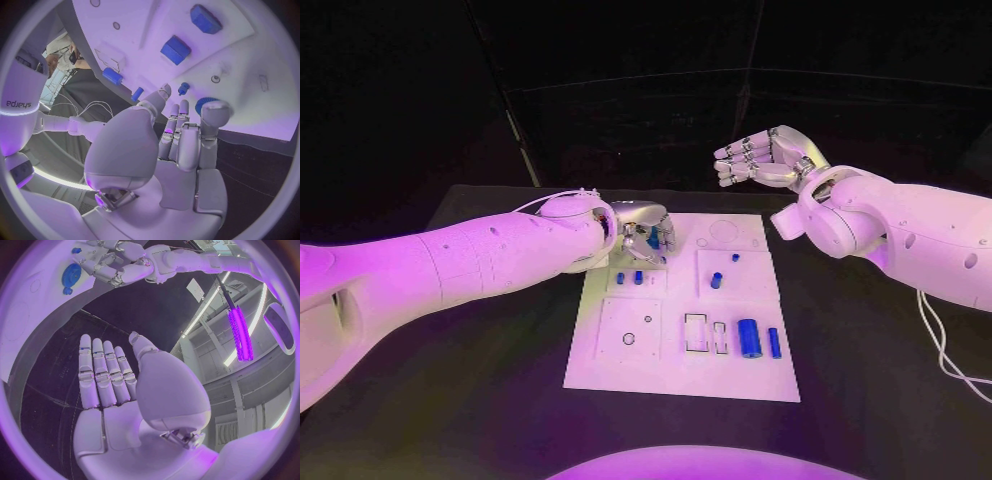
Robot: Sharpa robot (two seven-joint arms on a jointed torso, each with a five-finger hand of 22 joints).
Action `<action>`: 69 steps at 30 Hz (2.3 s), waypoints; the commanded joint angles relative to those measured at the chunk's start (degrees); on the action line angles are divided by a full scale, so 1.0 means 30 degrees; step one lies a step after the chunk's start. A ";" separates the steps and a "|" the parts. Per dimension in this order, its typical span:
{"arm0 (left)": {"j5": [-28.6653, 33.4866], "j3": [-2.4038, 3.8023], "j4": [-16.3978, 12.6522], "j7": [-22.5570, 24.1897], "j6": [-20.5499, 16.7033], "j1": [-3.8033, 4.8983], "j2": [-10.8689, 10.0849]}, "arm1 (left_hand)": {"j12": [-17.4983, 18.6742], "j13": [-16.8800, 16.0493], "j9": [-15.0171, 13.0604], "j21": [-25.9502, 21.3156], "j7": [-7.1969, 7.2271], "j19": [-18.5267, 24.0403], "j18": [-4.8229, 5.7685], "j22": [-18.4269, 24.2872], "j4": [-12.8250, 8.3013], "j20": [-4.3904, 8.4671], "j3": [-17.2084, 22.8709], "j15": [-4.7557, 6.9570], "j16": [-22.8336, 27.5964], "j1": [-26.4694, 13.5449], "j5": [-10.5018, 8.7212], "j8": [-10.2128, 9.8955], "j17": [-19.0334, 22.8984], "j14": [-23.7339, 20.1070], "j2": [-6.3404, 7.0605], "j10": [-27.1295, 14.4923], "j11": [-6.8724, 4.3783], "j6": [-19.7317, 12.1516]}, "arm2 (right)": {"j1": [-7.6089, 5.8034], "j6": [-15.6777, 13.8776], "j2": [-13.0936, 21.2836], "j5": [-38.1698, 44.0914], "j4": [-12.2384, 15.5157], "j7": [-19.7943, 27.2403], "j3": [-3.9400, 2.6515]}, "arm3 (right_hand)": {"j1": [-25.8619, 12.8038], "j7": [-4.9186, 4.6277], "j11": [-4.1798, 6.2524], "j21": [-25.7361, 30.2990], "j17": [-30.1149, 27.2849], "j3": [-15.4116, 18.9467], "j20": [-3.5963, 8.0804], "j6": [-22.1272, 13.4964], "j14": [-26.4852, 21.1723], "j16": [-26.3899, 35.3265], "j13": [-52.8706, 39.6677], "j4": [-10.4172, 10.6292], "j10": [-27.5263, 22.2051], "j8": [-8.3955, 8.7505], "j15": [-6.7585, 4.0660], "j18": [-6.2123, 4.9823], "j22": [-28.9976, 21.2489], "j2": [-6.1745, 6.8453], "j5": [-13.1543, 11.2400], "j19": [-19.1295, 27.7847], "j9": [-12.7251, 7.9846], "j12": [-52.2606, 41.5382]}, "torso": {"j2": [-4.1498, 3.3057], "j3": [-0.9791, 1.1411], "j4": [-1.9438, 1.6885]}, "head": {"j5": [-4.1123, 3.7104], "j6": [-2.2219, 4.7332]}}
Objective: Assemble the parts on the task board
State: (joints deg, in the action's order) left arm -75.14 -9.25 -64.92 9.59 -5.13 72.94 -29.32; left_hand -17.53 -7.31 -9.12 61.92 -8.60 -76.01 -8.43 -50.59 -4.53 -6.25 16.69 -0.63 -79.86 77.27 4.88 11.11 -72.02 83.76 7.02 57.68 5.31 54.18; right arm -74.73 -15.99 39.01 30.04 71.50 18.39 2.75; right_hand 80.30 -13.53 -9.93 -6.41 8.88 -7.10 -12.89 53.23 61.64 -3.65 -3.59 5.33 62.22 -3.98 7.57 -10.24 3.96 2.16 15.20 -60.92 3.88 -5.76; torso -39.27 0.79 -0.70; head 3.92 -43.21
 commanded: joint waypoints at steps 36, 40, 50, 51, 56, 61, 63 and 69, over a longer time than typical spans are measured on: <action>-0.1876 -0.0013 0.1006 -0.1870 0.1289 -0.0191 0.0882 | 0.0425 0.0750 0.0500 0.0774 0.0223 -0.0649 0.0427 -0.1062 -0.0269 0.0127 0.1028 0.0209 -0.0309 0.0096 -0.0276 -0.0231 -0.0165 0.0614 -0.0754 0.0972 -0.0193 0.1278 | -0.0038 -0.0044 -0.0147 -0.0063 0.0016 0.0151 -0.0013 | -0.0030 -0.0030 0.0005 0.0131 -0.0055 0.0106 -0.0174 -0.0141 0.0103 -0.0105 0.0007 0.0022 -0.0090 0.0063 -0.0009 -0.0061 0.0024 -0.0105 0.0126 0.0000 -0.0011 -0.0127 | 0.0018 0.0012 -0.0026 | -0.0049 -0.0129; -0.1916 -0.0013 0.0990 -0.1892 0.1207 -0.0195 0.0892 | 0.0501 0.0813 0.0551 0.0795 0.0210 -0.0664 0.0433 -0.1091 -0.0306 0.0140 0.1061 0.0208 -0.0304 0.0072 -0.0294 -0.0285 -0.0132 0.0610 -0.0686 0.0905 -0.0175 0.1248 | -0.0038 -0.0033 -0.0150 -0.0063 0.0014 0.0150 -0.0014 | -0.0030 -0.0030 0.0005 0.0131 -0.0055 0.0106 -0.0174 -0.0141 0.0103 -0.0105 0.0007 0.0022 -0.0090 0.0063 -0.0009 -0.0061 0.0024 -0.0105 0.0126 0.0000 -0.0011 -0.0127 | 0.0015 0.0001 -0.0022 | -0.0056 -0.0117; -0.1940 -0.0013 0.0796 -0.1777 0.0698 -0.0208 0.0757 | 0.1079 0.1159 0.0927 0.0770 0.0052 -0.0676 0.0452 -0.1082 -0.0424 0.0012 0.0919 0.0014 -0.0278 -0.0193 -0.0326 -0.0759 0.0047 0.0590 -0.0240 -0.0159 0.0098 0.0797 | -0.0038 -0.0017 -0.0140 -0.0063 0.0009 0.0145 -0.0015 | -0.0030 -0.0030 0.0005 0.0131 -0.0055 0.0106 -0.0174 -0.0141 0.0103 -0.0105 0.0007 0.0022 -0.0090 0.0063 -0.0009 -0.0061 0.0024 -0.0105 0.0126 0.0000 -0.0011 -0.0127 | 0.0019 -0.0008 -0.0037 | -0.0072 -0.0132; -0.1941 -0.0013 0.0782 -0.1779 0.0673 -0.0209 0.0741 | 0.1087 0.1161 0.0944 0.0765 0.0045 -0.0675 0.0451 -0.1076 -0.0429 0.0005 0.0906 0.0007 -0.0276 -0.0197 -0.0327 -0.0780 0.0057 0.0589 -0.0230 -0.0190 0.0106 0.0778 | -0.0038 -0.0016 -0.0140 -0.0063 0.0008 0.0146 -0.0015 | -0.0030 -0.0030 0.0005 0.0131 -0.0055 0.0106 -0.0174 -0.0141 0.0103 -0.0105 0.0007 0.0022 -0.0090 0.0063 -0.0009 -0.0061 0.0024 -0.0105 0.0126 0.0000 -0.0011 -0.0127 | 0.0020 -0.0009 -0.0039 | -0.0072 -0.0130; -0.1942 -0.0012 0.0661 -0.1836 0.0642 -0.0222 0.0621 | 0.1109 0.1159 0.1064 0.0544 0.0023 -0.0605 0.0386 -0.0773 -0.0442 -0.0030 0.0760 -0.0018 -0.0282 -0.0264 -0.0333 -0.0948 0.0091 0.0600 -0.0124 -0.0382 0.0142 0.0620 | -0.0038 -0.0004 -0.0137 -0.0063 0.0000 0.0152 -0.0015 | -0.0030 -0.0030 0.0005 0.0131 -0.0055 0.0106 -0.0174 -0.0141 0.0103 -0.0105 0.0007 0.0022 -0.0090 0.0063 -0.0009 -0.0061 0.0024 -0.0105 0.0126 0.0000 -0.0011 -0.0127 | 0.0019 -0.0009 -0.0039 | -0.0061 -0.0141; -0.1942 -0.0011 0.0520 -0.1969 0.0673 -0.0236 0.0526 | 0.1070 0.1141 0.1080 0.0610 0.0023 -0.0662 0.0398 -0.0859 -0.0429 -0.0031 0.0739 -0.0010 -0.0305 -0.0275 -0.0330 -0.0956 0.0063 0.0622 -0.0147 -0.0367 0.0132 0.0649 | -0.0037 0.0016 -0.0144 -0.0063 -0.0013 0.0155 -0.0015 | -0.0030 -0.0030 0.0005 0.0131 -0.0055 0.0106 -0.0174 -0.0141 0.0103 -0.0105 0.0007 0.0022 -0.0090 0.0063 -0.0009 -0.0061 0.0024 -0.0105 0.0126 0.0000 -0.0011 -0.0127 | 0.0019 -0.0008 -0.0032 | -0.0041 -0.0120; -0.1942 -0.0011 0.0482 -0.2027 0.0692 -0.0240 0.0503 | 0.0997 0.1112 0.1088 0.0617 0.0026 -0.0698 0.0394 -0.0862 -0.0420 -0.0028 0.0727 0.0005 -0.0312 -0.0273 -0.0324 -0.0936 0.0069 0.0638 -0.0187 -0.0308 0.0113 0.0737 | -0.0037 0.0023 -0.0149 -0.0063 -0.0020 0.0156 -0.0015 | -0.0030 -0.0030 0.0005 0.0131 -0.0055 0.0106 -0.0174 -0.0141 0.0103 -0.0105 0.0007 0.0022 -0.0090 0.0063 -0.0009 -0.0061 0.0024 -0.0105 0.0126 0.0000 -0.0011 -0.0127 | 0.0017 -0.0012 -0.0035 | -0.0037 -0.0143; -0.1942 -0.0009 0.0407 -0.2176 0.0734 -0.0248 0.0442 | 0.0880 0.1075 0.1100 0.0651 0.0039 -0.0761 0.0398 -0.0903 -0.0420 -0.0013 0.0710 0.0028 -0.0320 -0.0255 -0.0320 -0.0897 0.0080 0.0660 -0.0235 -0.0226 0.0085 0.0893 | -0.0036 0.0053 -0.0161 -0.0063 -0.0037 0.0159 -0.0015 | -0.0017 -0.0025 0.0012 0.0136 -0.0095 0.0094 -0.0172 -0.0132 0.0121 -0.0115 0.0006 0.0022 -0.0086 0.0056 -0.0015 -0.0065 0.0026 -0.0143 0.0135 -0.0007 -0.0008 -0.0144 | 0.0013 0.0000 -0.0032 | -0.0016 -0.0152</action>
State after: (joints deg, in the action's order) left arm -80.27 -9.11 -63.71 4.54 -3.85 72.44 -27.86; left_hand -14.61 -4.04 -5.90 63.70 -8.46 -78.14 -7.54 -53.22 -5.86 -6.15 19.13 -0.42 -80.54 76.56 4.21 8.45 -71.79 83.96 6.34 56.70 5.82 56.32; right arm -74.73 -16.00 38.59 30.04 71.35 18.34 2.75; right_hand 80.30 -13.53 -9.93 -6.17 8.64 -7.10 -12.89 53.23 61.64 -3.65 -3.59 5.34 62.23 -3.98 7.57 -10.24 3.96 2.16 15.47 -60.92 3.88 -5.99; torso -39.21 0.76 -0.81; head 3.84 -43.64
